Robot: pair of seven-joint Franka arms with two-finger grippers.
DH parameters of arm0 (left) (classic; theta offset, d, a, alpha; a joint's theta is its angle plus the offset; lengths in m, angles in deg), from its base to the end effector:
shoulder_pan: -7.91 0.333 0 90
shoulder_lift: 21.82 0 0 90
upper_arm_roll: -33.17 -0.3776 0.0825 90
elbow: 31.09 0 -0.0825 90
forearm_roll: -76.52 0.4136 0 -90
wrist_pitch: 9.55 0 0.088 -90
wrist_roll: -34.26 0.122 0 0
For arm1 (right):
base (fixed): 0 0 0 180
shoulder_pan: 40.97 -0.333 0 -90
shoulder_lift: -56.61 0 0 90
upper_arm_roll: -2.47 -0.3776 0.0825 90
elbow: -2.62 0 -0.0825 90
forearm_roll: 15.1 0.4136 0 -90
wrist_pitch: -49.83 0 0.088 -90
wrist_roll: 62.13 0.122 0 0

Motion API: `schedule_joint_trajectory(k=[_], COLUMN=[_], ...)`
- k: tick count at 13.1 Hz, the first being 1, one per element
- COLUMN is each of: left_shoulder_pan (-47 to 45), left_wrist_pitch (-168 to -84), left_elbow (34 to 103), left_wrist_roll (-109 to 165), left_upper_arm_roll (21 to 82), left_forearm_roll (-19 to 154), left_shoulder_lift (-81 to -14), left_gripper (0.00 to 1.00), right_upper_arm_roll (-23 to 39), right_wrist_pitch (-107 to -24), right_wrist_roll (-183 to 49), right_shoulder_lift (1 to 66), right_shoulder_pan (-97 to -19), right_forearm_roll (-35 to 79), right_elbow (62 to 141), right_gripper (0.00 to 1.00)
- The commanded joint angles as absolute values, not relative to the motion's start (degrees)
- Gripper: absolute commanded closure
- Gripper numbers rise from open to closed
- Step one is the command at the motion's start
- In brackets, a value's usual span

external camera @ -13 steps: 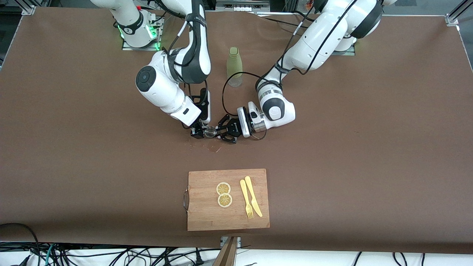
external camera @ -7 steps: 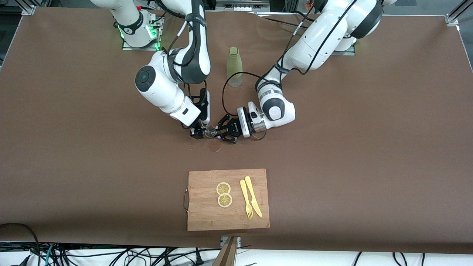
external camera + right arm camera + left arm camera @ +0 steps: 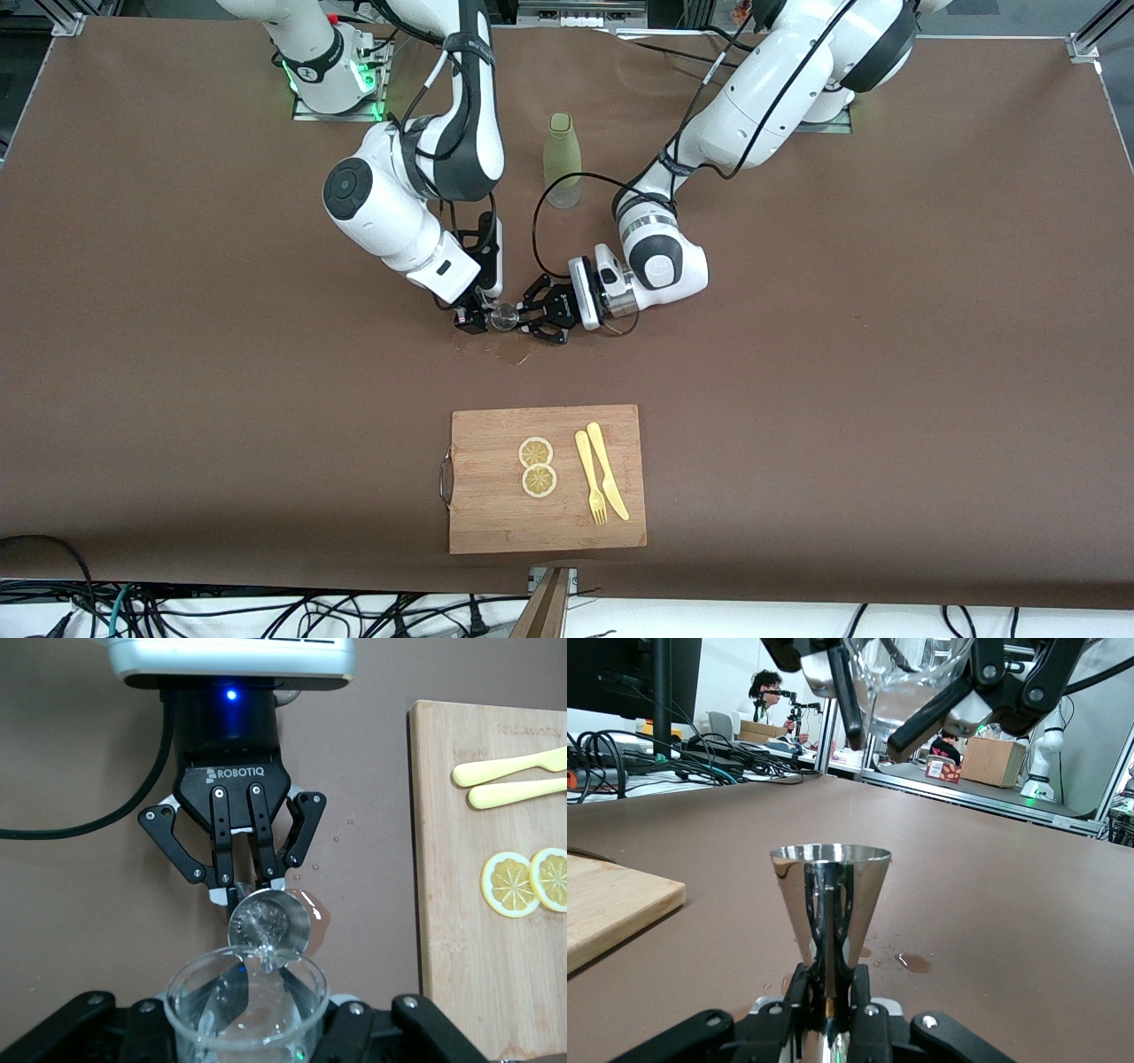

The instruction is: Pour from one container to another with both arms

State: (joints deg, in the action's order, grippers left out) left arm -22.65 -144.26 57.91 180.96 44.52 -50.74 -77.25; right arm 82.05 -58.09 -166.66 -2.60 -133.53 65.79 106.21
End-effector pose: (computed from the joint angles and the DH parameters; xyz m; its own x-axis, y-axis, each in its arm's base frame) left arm 0.5757 -0.5092 0.0925 0.2439 -0.1595 0.9566 -0.9394 -0.2841 0.1921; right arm 0.5750 0.4011 0.3257 -0.0941 0.9474 0.3059 0.9927 0.0660 0.1010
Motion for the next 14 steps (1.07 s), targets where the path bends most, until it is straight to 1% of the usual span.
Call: schedule_joint_trajectory(k=[1, 4, 6, 8, 11, 13, 14], left_shoulder_pan=[-22.9, -22.3, -22.1, -20.8, -16.8, -12.9, -10.7], left_wrist_pitch=[-144.7, -144.6, -144.6, -144.2, -142.9, -139.3, -137.1], left_elbow=[57.9, 63.0, 64.0, 66.8, 73.4, 77.9, 80.1], left_wrist_roll=[180.2, 178.5, 178.6, 178.6, 178.8, 179.0, 179.1], left_upper_arm_roll=[44.4, 44.4, 44.4, 44.4, 44.4, 44.4, 44.4], left_forearm_roll=[-51.3, -51.0, -51.0, -49.1, -43.4, -37.3, -34.5], left_shoulder_lift=[-76.3, -72.2, -71.6, -69.6, -64.9, -61.9, -60.5], left_gripper=[1.0, 1.0, 1.0, 1.0, 1.0, 1.0, 1.0], right_upper_arm_roll=[83.7, 84.8, 85.3, 85.6, 85.4, 84.5, 84.2], right_wrist_pitch=[-57.2, -53.9, -51.5, -48.6, -42.5, -38.5, -35.3], right_wrist_roll=[-165.8, -163.2, -162.9, -162.9, -162.9, -163.1, -163.5], right_shoulder_lift=[-4.1, -3.9, -3.8, -3.4, -2.0, -0.8, -0.8], right_shoulder_pan=[-134.0, -133.4, -132.9, -131.7, -127.6, -123.3, -120.7], right_forearm_roll=[67.3, 67.6, 71.4, 75.3, 78.4, 81.2, 84.0], right_elbow=[106.3, 104.9, 104.5, 104.2, 101.8, 99.7, 98.9], right_gripper=[0.79, 0.79, 0.79, 0.79, 0.79, 0.79, 0.79])
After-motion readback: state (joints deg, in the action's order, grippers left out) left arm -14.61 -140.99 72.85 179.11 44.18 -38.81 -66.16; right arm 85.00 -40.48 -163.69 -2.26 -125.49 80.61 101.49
